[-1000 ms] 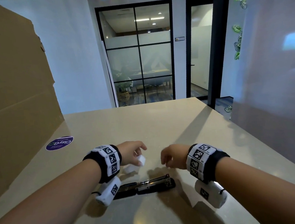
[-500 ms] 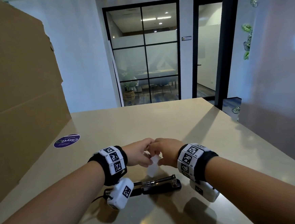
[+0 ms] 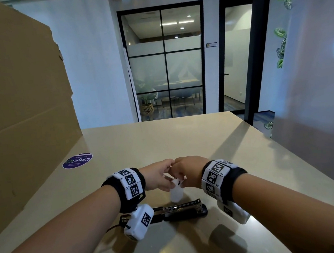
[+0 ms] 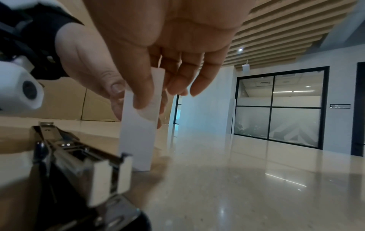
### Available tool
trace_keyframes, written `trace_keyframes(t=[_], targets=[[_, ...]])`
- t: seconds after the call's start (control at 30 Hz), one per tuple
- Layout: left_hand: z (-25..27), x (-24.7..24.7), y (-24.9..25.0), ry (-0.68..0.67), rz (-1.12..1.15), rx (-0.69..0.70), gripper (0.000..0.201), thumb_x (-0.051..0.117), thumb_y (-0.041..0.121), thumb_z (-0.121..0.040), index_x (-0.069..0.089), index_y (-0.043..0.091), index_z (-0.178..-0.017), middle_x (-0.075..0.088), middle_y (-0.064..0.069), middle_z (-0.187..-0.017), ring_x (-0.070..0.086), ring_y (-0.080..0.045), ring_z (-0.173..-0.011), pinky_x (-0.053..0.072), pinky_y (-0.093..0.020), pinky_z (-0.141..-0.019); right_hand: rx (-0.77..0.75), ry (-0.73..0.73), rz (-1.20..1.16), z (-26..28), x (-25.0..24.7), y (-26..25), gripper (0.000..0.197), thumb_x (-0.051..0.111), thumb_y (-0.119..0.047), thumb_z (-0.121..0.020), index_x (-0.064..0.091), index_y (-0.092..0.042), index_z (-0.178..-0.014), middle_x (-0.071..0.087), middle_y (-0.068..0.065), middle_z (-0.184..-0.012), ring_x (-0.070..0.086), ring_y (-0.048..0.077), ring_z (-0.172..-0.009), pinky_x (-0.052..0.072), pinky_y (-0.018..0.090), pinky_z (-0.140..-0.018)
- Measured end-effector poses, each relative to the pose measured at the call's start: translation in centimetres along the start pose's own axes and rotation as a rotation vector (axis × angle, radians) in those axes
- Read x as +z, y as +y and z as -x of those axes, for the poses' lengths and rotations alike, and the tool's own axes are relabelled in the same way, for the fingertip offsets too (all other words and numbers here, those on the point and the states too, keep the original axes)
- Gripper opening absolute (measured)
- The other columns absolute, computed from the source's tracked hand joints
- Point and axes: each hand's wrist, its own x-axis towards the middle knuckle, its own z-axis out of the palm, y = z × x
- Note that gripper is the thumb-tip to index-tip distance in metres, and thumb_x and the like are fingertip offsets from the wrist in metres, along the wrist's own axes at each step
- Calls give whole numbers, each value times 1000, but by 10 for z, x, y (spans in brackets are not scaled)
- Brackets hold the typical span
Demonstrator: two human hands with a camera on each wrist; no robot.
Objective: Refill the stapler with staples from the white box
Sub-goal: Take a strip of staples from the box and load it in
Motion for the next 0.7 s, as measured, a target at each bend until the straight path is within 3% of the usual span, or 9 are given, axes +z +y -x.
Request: trace_keyframes(t=[0.1, 0.2, 0.27, 0.4, 0.57, 0.7], targets=[[1, -1, -5, 26, -9, 3, 42, 64, -2, -84, 49, 25, -112, 57, -5, -122, 60, -8, -85, 53, -16, -68, 36, -8, -13, 1, 3, 1, 24, 71, -19, -79, 47, -19, -76, 59, 7, -101, 58, 28, -88, 36, 27, -69], [0, 1, -6, 64, -14, -2, 40, 67, 0, -83, 51, 22, -111, 56, -3, -110, 60, -7, -80, 53, -15, -65, 74, 29, -88, 6, 6, 1, 30, 72, -38, -75, 59, -17, -91, 55, -2, -97, 59, 24, -88, 44, 30, -71], [0, 2, -6, 102, -18, -19, 43, 70, 4, -81, 50, 23, -113, 56, 2, -99, 62, -9, -78, 54, -20, -66, 88, 50, -71, 7, 6, 1, 31, 67, -45, -78, 64, -19, -94, 58, 0, -101, 59, 22, -93, 49, 34, -78], [-3, 5, -6, 206, -159, -35, 51, 81, 25, -71, 48, 30, -110, 59, 4, -86, 60, -16, -75, 53, -42, -79, 83, 57, -15, 4, 8, -1, 35, 63, -46, -81, 65, -23, -107, 58, 2, -114, 49, 23, -110, 48, 39, -89], [-2, 11, -1, 273, -259, -18, 57, 81, 32, -70, 48, 23, -115, 55, 6, -76, 54, -16, -73, 43, -29, -67, 67, 32, -36, 2, 6, -1, 31, 65, -36, -82, 66, -26, -111, 57, 2, -121, 49, 24, -115, 46, 39, -94], [-2, 15, 3, 293, -268, -9, 58, 79, 33, -72, 43, 23, -115, 63, 1, -84, 59, -19, -78, 49, -34, -75, 86, 22, -33, 5, 6, 2, 26, 61, -35, -85, 66, -23, -107, 57, 3, -121, 52, 26, -114, 47, 38, -93]])
